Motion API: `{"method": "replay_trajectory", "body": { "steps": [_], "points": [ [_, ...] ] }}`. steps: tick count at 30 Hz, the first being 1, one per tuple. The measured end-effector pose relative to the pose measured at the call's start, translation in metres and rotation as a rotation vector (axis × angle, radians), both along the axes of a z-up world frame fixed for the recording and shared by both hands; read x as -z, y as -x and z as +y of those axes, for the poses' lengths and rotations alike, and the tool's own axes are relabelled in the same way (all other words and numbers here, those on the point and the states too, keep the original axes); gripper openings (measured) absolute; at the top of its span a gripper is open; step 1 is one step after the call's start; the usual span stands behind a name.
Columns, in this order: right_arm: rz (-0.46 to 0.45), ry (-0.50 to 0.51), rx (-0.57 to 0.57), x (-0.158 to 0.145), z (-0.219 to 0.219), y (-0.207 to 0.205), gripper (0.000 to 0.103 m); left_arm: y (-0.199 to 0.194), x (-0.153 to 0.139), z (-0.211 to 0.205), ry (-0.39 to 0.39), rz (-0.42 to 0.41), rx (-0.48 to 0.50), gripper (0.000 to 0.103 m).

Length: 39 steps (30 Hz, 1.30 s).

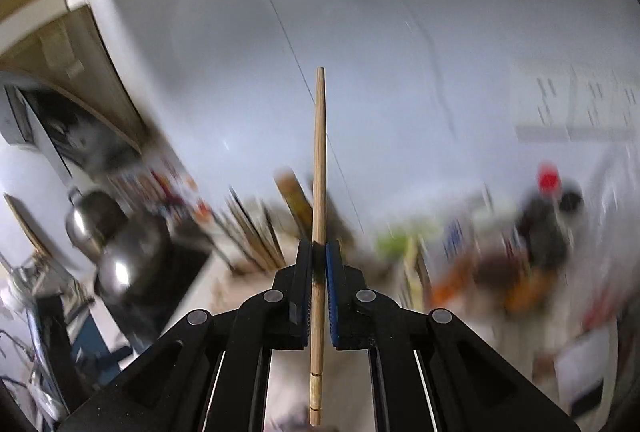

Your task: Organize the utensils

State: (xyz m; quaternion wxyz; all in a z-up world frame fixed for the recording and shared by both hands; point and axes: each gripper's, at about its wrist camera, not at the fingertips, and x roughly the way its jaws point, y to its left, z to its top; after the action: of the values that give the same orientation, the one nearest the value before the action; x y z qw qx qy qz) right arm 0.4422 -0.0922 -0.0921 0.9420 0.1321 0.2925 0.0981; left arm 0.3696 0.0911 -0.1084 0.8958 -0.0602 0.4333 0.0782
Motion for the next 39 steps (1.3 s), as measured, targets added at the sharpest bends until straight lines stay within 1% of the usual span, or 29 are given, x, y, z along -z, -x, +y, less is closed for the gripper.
{"method": "replay_trajectory", "body": {
  "steps": [2,3,6,10,12,17,19,23,25,31,33,36,38,39],
  "points": [
    [-0.051,-0.004,-0.005,-0.019,0.009,-0.019,0.007,-0.016,-0.007,0.012,0.006,0.009,-0.049,0.103],
    [-0.065,-0.014,-0.006,-0.023,0.012,-0.033,0.007,-0.022,-0.008,0.017,0.015,0.013,-0.062,0.103],
    [-0.083,-0.034,0.007,-0.026,0.019,-0.062,0.007,-0.042,-0.013,0.026,0.028,0.028,-0.084,0.103],
    [-0.100,-0.049,0.030,-0.021,0.019,-0.099,0.007,-0.064,-0.013,0.028,-0.004,0.035,-0.106,0.103],
    [-0.102,-0.057,0.034,-0.014,0.021,-0.117,0.007,-0.074,-0.010,0.028,-0.014,0.041,-0.122,0.103],
    [-0.124,-0.072,0.034,0.010,0.026,-0.144,0.007,-0.095,0.006,0.032,0.005,0.077,-0.162,0.103],
    [-0.123,-0.074,0.023,0.019,0.030,-0.153,0.007,-0.101,0.012,0.033,-0.002,0.089,-0.180,0.103],
    [-0.118,-0.116,-0.014,0.034,0.036,-0.161,0.007,-0.108,0.022,0.036,-0.001,0.107,-0.203,0.103],
    [-0.122,-0.122,-0.036,0.040,0.040,-0.161,0.007,-0.110,0.024,0.036,-0.010,0.112,-0.206,0.103],
    [-0.096,-0.092,-0.131,0.052,0.045,-0.149,0.007,-0.109,0.025,0.038,-0.015,0.113,-0.218,0.103],
    [-0.070,-0.073,-0.199,0.055,0.048,-0.145,0.007,-0.106,0.023,0.037,-0.020,0.102,-0.222,0.103],
    [-0.029,-0.065,-0.248,0.053,0.046,-0.139,0.008,-0.096,0.016,0.036,-0.031,0.071,-0.227,0.103],
    [-0.017,-0.068,-0.255,0.046,0.040,-0.134,0.021,-0.087,0.010,0.034,-0.035,0.051,-0.225,0.103],
    [-0.014,-0.071,-0.262,0.043,0.035,-0.129,0.037,-0.084,0.008,0.033,-0.035,0.040,-0.222,0.103]
  ]
}}
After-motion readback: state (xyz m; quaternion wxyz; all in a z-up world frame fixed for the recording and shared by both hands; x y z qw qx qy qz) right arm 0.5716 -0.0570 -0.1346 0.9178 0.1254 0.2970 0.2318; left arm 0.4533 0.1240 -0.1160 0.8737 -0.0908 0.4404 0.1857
